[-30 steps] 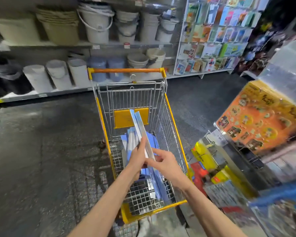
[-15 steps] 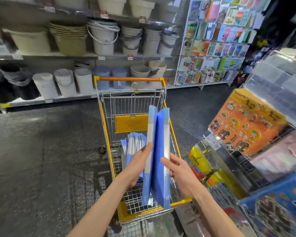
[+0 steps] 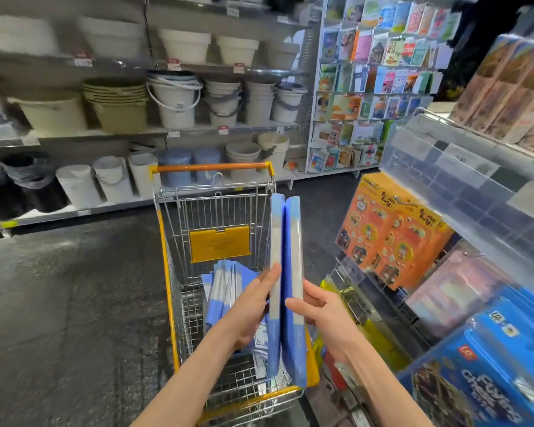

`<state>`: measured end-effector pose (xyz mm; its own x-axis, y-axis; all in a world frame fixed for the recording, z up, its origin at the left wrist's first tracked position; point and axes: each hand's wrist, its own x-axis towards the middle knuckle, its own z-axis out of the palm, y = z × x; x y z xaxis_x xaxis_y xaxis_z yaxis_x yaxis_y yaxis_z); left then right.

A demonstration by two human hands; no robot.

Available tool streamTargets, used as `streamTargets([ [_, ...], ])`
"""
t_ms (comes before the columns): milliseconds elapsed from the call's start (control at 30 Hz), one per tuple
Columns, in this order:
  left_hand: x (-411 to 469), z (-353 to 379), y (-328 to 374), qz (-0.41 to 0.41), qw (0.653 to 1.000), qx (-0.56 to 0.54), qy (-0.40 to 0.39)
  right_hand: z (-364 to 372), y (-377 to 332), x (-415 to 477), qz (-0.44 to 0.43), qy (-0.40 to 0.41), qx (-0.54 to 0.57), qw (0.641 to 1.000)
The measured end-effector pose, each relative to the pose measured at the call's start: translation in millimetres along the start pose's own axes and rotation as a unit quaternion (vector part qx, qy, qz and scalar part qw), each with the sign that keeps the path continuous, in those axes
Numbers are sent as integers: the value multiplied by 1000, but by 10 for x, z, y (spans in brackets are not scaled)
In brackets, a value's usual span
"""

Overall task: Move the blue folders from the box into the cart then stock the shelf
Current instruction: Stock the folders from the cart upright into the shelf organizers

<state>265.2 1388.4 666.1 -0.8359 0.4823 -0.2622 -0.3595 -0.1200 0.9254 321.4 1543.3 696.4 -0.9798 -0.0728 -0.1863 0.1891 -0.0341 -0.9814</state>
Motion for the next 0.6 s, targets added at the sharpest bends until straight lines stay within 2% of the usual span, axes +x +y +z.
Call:
streamTargets([
  [300,-36,347,238,63,998,-30,2,-203,-165,6,-36,-24,4,999],
  [600,-14,308,413,26,993,-111,25,-19,-369,48,-85,-3,-3,996],
])
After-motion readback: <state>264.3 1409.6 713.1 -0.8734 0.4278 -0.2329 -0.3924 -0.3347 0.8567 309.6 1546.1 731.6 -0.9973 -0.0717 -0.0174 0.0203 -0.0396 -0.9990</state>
